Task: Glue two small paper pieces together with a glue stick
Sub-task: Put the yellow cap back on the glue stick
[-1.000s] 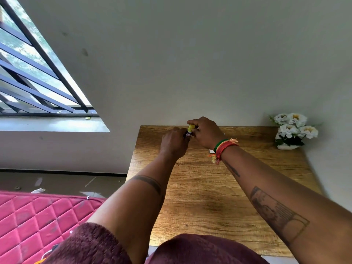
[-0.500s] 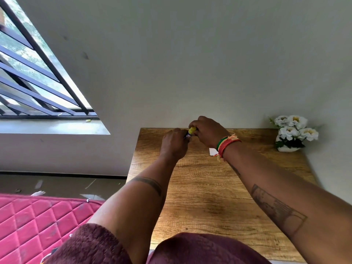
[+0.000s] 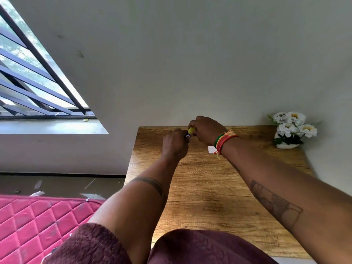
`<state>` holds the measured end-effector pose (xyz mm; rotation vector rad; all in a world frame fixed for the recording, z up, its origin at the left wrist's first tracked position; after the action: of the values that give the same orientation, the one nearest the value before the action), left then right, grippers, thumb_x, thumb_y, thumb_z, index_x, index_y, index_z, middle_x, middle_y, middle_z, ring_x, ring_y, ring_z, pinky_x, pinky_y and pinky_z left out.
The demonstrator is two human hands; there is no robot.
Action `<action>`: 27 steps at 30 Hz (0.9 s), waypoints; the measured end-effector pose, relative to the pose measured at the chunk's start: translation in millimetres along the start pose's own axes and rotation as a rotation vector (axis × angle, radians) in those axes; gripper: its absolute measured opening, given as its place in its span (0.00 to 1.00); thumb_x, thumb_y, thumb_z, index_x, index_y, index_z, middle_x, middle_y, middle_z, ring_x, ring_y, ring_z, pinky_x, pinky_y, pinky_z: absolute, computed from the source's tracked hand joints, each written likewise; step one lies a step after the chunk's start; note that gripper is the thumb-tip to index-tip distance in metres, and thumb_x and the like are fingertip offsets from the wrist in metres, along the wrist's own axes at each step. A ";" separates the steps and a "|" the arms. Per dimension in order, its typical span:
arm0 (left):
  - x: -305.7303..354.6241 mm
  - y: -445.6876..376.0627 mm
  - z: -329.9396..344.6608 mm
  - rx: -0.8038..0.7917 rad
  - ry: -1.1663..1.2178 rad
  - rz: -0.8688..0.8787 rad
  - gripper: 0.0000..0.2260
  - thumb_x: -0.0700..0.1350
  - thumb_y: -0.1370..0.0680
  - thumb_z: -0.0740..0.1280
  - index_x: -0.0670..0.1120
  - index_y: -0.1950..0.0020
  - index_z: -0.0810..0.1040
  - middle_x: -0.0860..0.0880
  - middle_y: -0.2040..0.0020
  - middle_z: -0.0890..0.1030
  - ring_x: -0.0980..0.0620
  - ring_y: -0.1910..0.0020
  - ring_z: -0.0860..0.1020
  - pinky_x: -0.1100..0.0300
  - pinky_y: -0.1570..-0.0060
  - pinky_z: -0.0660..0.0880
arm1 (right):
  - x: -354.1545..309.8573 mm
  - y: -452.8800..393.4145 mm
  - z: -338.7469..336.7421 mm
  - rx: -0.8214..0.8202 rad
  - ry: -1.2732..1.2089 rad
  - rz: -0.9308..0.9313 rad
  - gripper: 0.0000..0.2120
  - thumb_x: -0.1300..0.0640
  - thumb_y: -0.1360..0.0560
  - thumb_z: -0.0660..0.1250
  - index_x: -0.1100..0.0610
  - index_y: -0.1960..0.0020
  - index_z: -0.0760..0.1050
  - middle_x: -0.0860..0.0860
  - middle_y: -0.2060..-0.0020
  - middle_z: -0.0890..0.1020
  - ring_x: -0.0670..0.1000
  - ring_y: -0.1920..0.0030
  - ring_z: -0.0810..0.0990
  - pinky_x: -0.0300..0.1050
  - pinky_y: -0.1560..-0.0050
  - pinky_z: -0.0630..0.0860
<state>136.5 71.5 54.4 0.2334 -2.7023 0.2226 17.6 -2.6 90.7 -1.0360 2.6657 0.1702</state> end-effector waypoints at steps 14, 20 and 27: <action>15.1 -23.7 -2.0 -0.030 0.141 -0.094 0.07 0.48 0.18 0.65 0.46 0.50 0.80 0.45 0.53 0.82 0.43 0.55 0.80 0.55 0.62 0.70 | 38.0 14.0 11.8 0.157 -1.059 0.388 0.16 0.53 0.22 0.70 0.46 0.35 0.77 0.53 0.48 0.82 0.53 0.49 0.82 0.55 0.47 0.80; -2.4 -21.6 12.3 -0.073 0.218 -0.171 0.08 0.47 0.18 0.66 0.45 0.48 0.82 0.43 0.52 0.84 0.42 0.53 0.80 0.56 0.60 0.70 | 52.8 21.9 33.1 0.140 -1.134 0.523 0.16 0.67 0.24 0.68 0.50 0.42 0.82 0.54 0.51 0.84 0.51 0.55 0.82 0.52 0.49 0.81; -18.4 -29.2 29.4 -0.172 0.226 -0.202 0.06 0.49 0.18 0.67 0.48 0.49 0.80 0.46 0.54 0.84 0.44 0.55 0.80 0.57 0.61 0.69 | 60.0 12.9 56.0 0.150 -1.034 0.566 0.12 0.65 0.25 0.72 0.55 0.43 0.82 0.49 0.63 0.82 0.46 0.63 0.79 0.32 0.68 0.76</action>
<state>147.3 39.9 23.8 0.4010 -2.4366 -0.0413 -21.5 -20.2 19.6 -0.0293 1.8664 0.4565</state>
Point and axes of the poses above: each hand's wrist, its own y-axis away from the middle knuckle, its own z-axis out of the palm, x = y × z, the point moved 3 cm from there along -y, towards the middle knuckle
